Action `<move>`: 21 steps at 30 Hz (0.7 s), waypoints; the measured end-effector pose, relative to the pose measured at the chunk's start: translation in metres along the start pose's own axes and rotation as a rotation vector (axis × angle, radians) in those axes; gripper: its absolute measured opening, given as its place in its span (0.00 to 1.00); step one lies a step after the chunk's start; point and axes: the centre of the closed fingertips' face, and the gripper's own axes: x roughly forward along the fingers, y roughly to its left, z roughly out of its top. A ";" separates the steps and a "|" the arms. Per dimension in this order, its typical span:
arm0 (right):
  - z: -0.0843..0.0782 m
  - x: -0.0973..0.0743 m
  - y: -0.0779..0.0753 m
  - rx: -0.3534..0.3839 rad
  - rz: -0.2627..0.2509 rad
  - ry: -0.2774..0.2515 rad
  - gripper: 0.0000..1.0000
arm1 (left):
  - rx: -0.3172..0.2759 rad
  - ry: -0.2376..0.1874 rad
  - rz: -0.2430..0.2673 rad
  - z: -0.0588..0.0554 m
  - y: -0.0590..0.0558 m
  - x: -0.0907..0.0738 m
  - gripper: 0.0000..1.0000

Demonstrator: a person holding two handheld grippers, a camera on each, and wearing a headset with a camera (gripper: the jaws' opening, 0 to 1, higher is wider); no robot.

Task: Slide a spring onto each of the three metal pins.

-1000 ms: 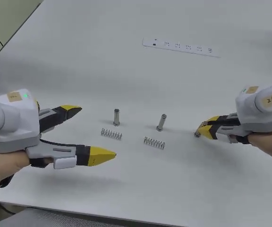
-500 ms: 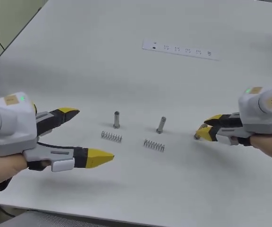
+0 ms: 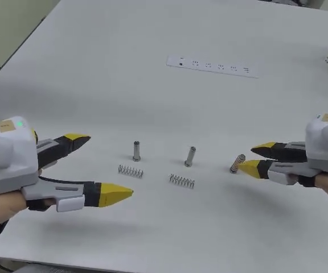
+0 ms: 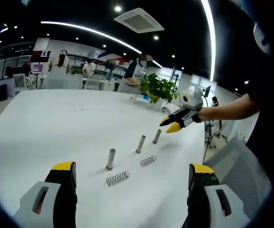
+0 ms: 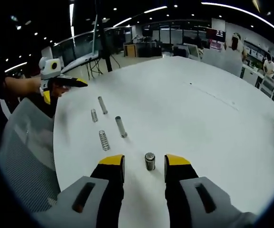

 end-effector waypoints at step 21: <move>-0.021 -0.013 0.026 0.070 0.057 -0.055 0.32 | 0.009 0.008 -0.008 0.002 -0.004 -0.002 0.95</move>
